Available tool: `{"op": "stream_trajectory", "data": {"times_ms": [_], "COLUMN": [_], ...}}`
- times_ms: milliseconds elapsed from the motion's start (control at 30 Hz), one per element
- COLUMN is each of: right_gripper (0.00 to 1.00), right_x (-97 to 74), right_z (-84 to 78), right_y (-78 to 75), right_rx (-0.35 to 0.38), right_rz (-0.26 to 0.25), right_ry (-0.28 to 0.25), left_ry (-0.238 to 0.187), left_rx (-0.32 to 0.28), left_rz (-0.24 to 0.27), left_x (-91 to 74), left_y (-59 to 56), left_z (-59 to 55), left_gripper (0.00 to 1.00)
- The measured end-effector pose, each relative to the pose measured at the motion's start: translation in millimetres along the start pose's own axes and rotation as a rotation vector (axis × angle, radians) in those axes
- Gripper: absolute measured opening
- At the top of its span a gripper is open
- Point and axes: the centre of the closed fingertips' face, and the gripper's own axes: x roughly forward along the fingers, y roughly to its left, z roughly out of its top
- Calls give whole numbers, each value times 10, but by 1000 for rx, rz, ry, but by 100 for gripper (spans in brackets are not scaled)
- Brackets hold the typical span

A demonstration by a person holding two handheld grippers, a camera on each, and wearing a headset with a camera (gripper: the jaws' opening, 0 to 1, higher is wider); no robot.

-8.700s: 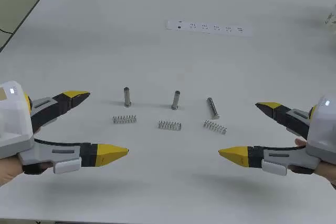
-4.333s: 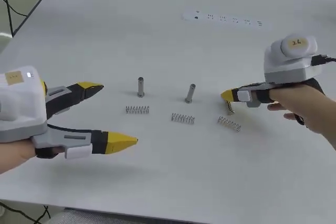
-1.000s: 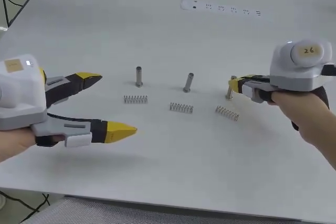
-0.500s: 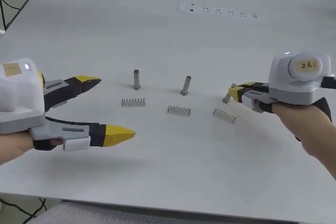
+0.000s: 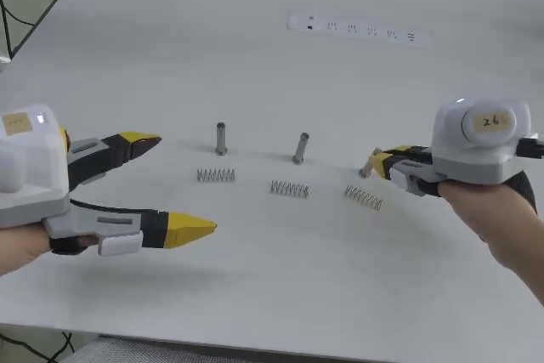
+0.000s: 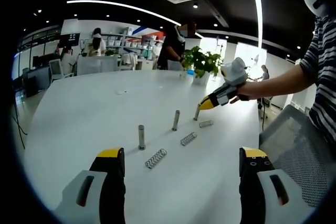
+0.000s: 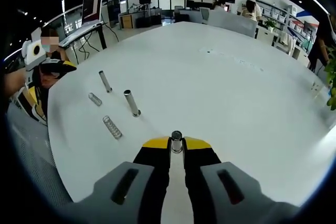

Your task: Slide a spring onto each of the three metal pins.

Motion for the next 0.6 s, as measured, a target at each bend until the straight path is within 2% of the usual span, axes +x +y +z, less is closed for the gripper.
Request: {"op": "stream_trajectory", "data": {"times_ms": [600], "right_gripper": [23], "right_x": [-99], "right_z": [89], "right_y": [-28], "right_rx": [28], "right_rz": [12], "right_ry": [-45], "left_ry": [0], "left_rx": [5], "left_rz": [6], "left_x": [3], "left_y": [-3], "left_z": [18], "left_gripper": [92]}}
